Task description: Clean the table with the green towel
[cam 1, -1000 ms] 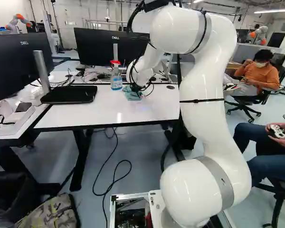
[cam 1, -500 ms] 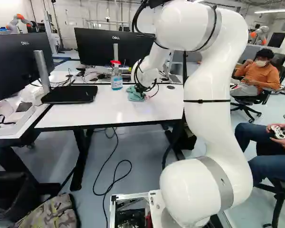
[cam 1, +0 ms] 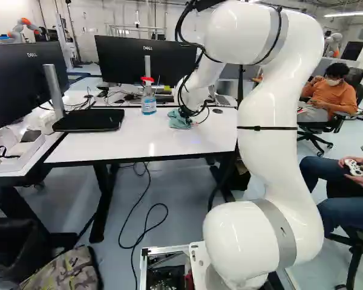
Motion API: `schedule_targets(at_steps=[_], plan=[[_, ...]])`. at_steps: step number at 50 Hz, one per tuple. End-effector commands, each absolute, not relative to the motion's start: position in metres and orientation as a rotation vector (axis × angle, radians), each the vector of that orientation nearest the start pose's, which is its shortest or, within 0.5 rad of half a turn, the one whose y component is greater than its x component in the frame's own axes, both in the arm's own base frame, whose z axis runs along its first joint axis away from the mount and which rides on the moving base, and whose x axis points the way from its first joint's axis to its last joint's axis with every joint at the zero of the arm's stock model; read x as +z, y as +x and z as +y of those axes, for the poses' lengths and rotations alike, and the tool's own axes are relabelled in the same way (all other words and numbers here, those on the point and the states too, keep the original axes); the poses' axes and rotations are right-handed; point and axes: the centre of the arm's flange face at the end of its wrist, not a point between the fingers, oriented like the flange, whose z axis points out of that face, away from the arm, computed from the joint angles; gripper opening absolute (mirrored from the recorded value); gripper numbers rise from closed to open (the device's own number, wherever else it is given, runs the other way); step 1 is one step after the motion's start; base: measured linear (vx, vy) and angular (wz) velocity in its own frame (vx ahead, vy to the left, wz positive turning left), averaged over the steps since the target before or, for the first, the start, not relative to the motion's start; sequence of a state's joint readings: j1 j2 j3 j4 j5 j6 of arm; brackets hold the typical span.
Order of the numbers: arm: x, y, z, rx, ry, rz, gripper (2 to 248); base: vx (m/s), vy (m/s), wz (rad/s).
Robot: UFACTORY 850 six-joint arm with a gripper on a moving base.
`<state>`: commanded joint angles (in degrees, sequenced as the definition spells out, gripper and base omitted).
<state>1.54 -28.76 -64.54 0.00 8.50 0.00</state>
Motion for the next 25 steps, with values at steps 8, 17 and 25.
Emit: schedule_targets(at_steps=[8, 17, 25], plan=[[0.385, 0.621, 0.017, -1.183, -2.899, -0.039, 31, 0.0, 0.0, 0.0], [0.394, 0.619, 0.017, -1.202, -2.891, -0.039, 31, 0.0, 0.0, 0.0], [0.403, 0.616, 0.017, -1.213, -2.887, -0.039, 31, 0.0, 0.0, 0.0]])
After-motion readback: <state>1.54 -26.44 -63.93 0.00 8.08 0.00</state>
